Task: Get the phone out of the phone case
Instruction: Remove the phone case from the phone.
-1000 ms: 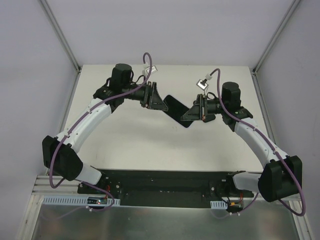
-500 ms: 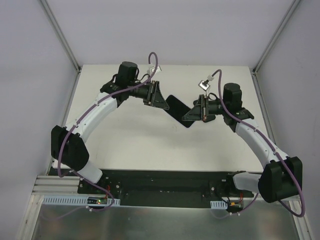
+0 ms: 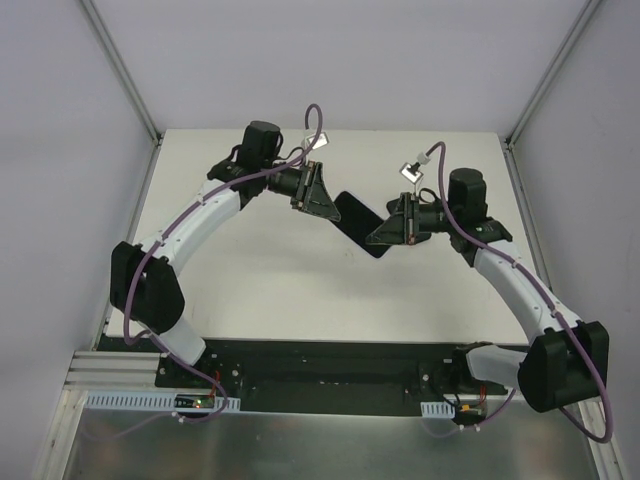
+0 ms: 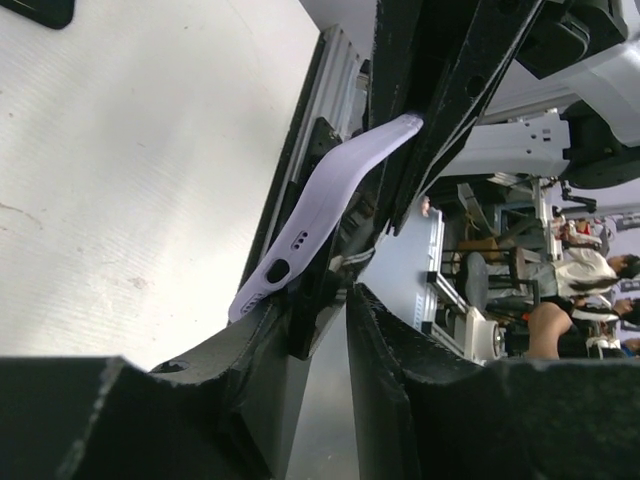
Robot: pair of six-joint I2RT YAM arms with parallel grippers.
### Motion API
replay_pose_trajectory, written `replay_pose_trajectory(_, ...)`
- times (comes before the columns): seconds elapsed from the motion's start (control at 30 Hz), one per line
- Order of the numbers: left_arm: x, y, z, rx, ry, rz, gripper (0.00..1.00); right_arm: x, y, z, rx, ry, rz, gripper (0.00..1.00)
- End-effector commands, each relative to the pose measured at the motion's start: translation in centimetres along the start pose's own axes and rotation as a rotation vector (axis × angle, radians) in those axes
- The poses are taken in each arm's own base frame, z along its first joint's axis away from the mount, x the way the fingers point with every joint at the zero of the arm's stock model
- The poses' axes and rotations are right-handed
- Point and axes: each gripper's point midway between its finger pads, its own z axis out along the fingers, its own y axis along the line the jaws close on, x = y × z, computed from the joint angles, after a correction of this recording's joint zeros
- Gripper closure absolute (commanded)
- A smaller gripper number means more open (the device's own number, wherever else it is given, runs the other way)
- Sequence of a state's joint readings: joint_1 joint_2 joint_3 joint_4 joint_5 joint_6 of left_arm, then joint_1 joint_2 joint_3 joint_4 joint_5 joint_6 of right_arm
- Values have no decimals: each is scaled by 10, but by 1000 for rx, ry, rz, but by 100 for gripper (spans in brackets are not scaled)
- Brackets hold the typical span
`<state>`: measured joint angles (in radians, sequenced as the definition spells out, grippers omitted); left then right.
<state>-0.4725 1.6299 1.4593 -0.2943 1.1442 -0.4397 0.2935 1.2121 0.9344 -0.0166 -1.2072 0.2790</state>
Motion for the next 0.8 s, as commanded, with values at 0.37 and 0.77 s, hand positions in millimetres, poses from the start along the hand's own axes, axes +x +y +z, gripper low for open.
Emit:
replay_pose_trajectory(0.37,38,-58,48,250,158,62,64,-14,66,5,-188,10,-381,100)
replay_pose_trajectory(0.77,43,-56,42,234,171,148,100,0,42,5,-92,39,-394,96)
